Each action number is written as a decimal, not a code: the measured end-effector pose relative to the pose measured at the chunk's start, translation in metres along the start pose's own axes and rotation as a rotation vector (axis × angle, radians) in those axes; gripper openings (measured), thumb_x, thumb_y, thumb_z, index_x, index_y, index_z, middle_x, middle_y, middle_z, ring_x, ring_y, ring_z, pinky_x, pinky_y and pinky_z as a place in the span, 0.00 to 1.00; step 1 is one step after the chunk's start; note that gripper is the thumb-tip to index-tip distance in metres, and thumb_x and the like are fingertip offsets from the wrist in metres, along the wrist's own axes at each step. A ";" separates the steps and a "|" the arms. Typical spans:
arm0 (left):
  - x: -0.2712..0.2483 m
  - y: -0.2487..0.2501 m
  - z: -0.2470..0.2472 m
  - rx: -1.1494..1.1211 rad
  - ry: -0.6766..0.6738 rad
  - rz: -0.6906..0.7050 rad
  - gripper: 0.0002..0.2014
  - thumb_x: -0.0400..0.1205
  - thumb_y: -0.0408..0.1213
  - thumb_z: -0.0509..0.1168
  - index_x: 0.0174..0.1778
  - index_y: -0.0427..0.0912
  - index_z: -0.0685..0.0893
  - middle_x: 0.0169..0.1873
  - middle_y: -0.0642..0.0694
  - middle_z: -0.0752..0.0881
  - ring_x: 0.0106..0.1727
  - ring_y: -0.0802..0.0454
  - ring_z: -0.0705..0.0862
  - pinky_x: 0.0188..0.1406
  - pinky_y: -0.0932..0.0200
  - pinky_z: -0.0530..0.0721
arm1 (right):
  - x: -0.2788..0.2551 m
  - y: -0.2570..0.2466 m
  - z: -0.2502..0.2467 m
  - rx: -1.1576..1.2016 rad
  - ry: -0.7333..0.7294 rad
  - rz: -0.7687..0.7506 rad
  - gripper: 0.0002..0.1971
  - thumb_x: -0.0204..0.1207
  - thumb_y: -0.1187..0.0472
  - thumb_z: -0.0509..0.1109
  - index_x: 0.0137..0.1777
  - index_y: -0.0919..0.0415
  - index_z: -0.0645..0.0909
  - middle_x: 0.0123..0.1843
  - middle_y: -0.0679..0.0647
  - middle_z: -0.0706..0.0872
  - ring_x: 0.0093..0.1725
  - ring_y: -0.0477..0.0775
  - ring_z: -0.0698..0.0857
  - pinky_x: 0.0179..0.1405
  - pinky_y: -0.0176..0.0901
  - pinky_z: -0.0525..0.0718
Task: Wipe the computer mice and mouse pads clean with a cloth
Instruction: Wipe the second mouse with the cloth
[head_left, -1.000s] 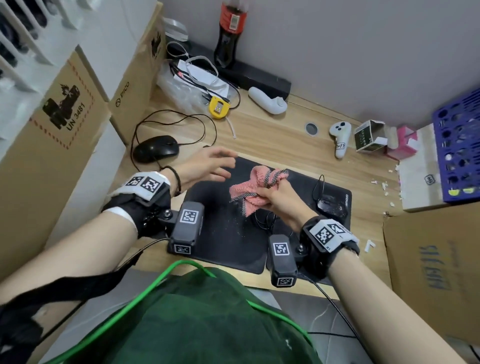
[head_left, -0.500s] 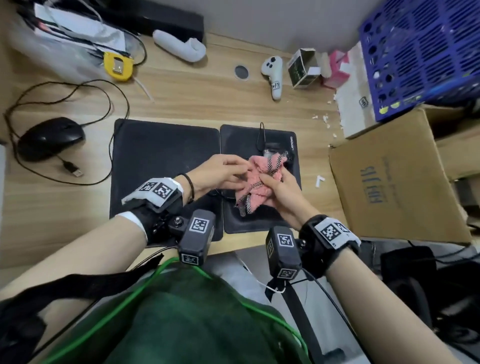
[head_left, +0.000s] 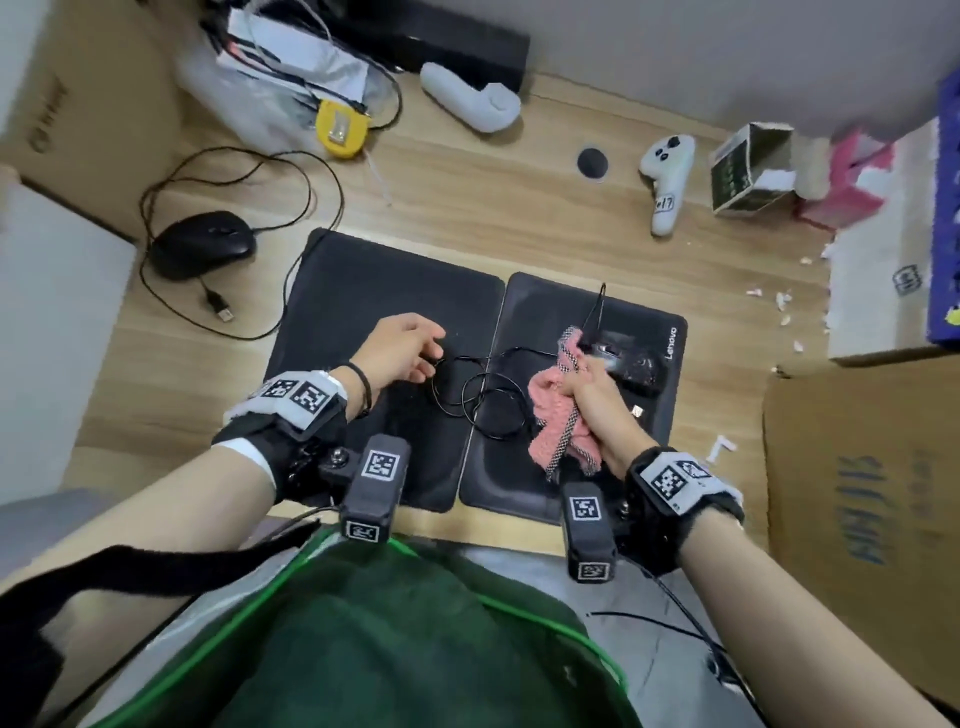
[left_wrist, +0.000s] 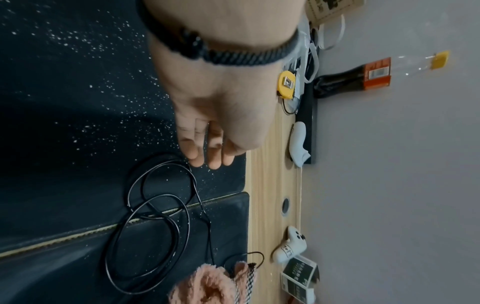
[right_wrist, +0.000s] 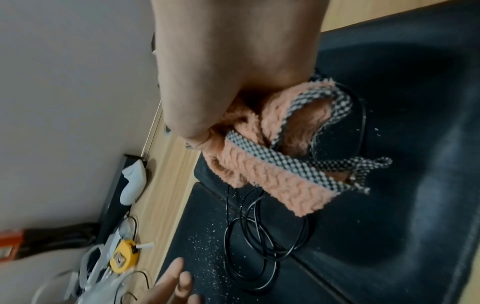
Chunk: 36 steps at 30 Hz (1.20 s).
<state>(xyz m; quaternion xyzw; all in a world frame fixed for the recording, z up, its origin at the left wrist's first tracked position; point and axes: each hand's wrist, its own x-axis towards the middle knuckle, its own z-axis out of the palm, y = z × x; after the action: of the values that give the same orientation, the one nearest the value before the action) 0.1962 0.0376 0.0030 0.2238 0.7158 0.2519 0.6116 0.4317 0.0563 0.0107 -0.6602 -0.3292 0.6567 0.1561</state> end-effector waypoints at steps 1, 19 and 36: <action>0.000 0.001 0.004 0.006 -0.005 -0.017 0.13 0.83 0.27 0.54 0.42 0.44 0.81 0.33 0.46 0.82 0.26 0.52 0.78 0.20 0.69 0.78 | 0.003 -0.003 0.000 0.001 -0.046 -0.001 0.14 0.75 0.71 0.61 0.59 0.63 0.77 0.41 0.53 0.83 0.35 0.53 0.81 0.32 0.39 0.83; 0.004 0.046 0.161 0.036 -0.397 -0.223 0.11 0.87 0.37 0.53 0.64 0.40 0.70 0.65 0.45 0.83 0.33 0.47 0.88 0.23 0.64 0.83 | 0.033 -0.004 -0.128 -0.101 0.063 0.127 0.05 0.77 0.62 0.61 0.49 0.59 0.77 0.40 0.45 0.78 0.36 0.42 0.74 0.31 0.37 0.74; 0.009 0.054 0.160 -0.201 -0.308 -0.180 0.16 0.87 0.39 0.54 0.71 0.46 0.74 0.64 0.41 0.83 0.44 0.44 0.90 0.44 0.59 0.90 | 0.043 -0.046 -0.100 -0.459 0.030 0.014 0.28 0.79 0.59 0.61 0.79 0.58 0.63 0.76 0.53 0.72 0.69 0.53 0.73 0.71 0.52 0.70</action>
<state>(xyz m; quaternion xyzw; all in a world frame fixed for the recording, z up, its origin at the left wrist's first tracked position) 0.3535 0.0987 0.0103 0.1329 0.6022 0.2290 0.7532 0.5145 0.1401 0.0159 -0.6904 -0.4630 0.5559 0.0022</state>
